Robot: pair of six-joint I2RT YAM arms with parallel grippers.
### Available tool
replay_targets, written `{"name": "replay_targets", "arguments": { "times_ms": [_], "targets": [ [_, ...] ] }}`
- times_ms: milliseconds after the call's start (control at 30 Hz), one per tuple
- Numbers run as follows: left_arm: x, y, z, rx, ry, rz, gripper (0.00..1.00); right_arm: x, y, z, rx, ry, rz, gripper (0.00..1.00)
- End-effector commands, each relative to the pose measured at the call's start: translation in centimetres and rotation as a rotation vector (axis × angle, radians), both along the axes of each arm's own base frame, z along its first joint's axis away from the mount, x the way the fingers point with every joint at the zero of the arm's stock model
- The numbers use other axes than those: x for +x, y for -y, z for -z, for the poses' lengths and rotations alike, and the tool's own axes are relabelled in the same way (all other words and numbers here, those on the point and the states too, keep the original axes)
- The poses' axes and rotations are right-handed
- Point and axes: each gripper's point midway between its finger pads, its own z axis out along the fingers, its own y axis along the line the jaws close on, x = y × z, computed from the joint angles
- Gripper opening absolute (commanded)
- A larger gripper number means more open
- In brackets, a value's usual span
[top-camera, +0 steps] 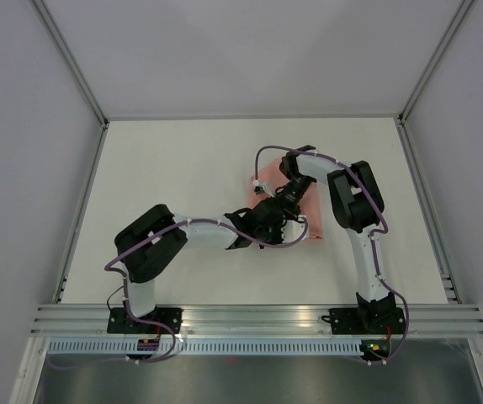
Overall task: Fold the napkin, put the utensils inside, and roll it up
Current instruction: Roll the napkin at the center of the board.
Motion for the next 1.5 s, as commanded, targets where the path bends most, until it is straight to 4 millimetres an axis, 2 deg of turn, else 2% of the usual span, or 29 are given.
{"name": "replay_targets", "arguments": {
  "times_ms": [0,200,367,500,700,733,800,833,900,933,967,1000,1033,1067,1100,1133,1200,1267,1300,1367,1400,1467],
  "targets": [
    [-2.6,-1.0,3.7,0.084,-0.174,0.018,0.02,3.3,1.1,5.5,-0.059,0.197,-0.086,0.25],
    [-3.2,-1.1,3.6,0.078,-0.296,0.027,0.02,4.4,0.9,3.1,0.000,0.214,-0.003,0.43],
    [-3.1,-1.3,3.5,0.080,-0.394,0.016,0.02,6.5,1.3,-0.6,0.090,0.245,0.102,0.56],
    [-3.3,-1.4,3.8,0.097,-0.481,0.003,0.02,8.0,2.0,-3.2,0.150,0.288,0.185,0.59],
    [-2.9,-1.7,3.4,0.082,-0.611,-0.030,0.02,11.0,4.2,-5.8,0.230,0.347,0.358,0.60],
    [-2.4,-1.5,2.9,0.058,-0.636,-0.038,0.02,12.0,5.0,-6.2,0.252,0.374,0.396,0.60],
    [-2.1,-1.7,3.0,0.055,-0.674,-0.053,0.02,12.3,6.0,-7.1,0.263,0.391,0.460,0.61],
    [-2.1,-1.8,2.7,0.060,-0.695,-0.059,0.02,13.5,7.1,-7.4,0.277,0.435,0.500,0.61],
    [-1.8,-2.3,3.4,0.074,-0.749,-0.079,0.02,13.4,8.1,-8.2,0.293,0.459,0.539,0.61],
    [-1.8,-2.3,3.2,0.084,-0.776,-0.089,0.02,14.0,8.9,-8.5,0.303,0.503,0.554,0.61],
    [-1.8,-2.3,3.0,0.074,-0.811,-0.089,0.02,13.8,8.9,-8.6,0.302,0.526,0.551,0.61],
    [-2.0,-2.5,3.7,0.087,-0.846,-0.103,0.02,13.2,10.3,-8.8,0.294,0.556,0.575,0.61],
    [-1.9,-2.6,3.3,0.083,-0.877,-0.106,0.02,13.6,10.8,-9.0,0.297,0.615,0.572,0.61],
    [-1.9,-2.7,3.4,0.088,-0.901,-0.113,0.02,13.3,11.0,-9.0,0.291,0.647,0.566,0.61],
    [-1.9,-2.8,3.6,0.094,-0.918,-0.117,0.02,11.9,11.2,-8.8,0.275,0.670,0.563,0.61],
    [-1.7,-2.7,3.8,0.093,-0.939,-0.125,0.02,12.3,11.4,-9.0,0.281,0.735,0.550,0.61],
    [-2.0,-2.9,3.9,0.108,-0.992,-0.138,0.02,10.8,11.6,-8.8,0.277,0.782,0.536,0.61],
    [-2.1,-2.9,3.9,0.118,-1.054,-0.153,0.02,10.4,11.6,-9.0,0.290,0.850,0.499,0.59],
    [-1.8,-2.6,3.6,0.117,-1.059,-0.154,0.02,9.3,11.6,-8.8,0.292,0.863,0.492,0.59],
    [-1.8,-2.6,3.9,0.132,-1.088,-0.164,0.02,9.0,11.4,-9.2,0.306,0.937,0.447,0.59],
    [-2.2,-2.9,3.8,0.154,-1.116,-0.175,0.02,7.9,11.3,-9.2,0.310,0.956,0.433,0.59],
    [-1.9,-2.7,3.9,0.160,-1.123,-0.183,0.02,7.5,11.0,-9.2,0.301,1.025,0.391,0.59]
  ]
}}
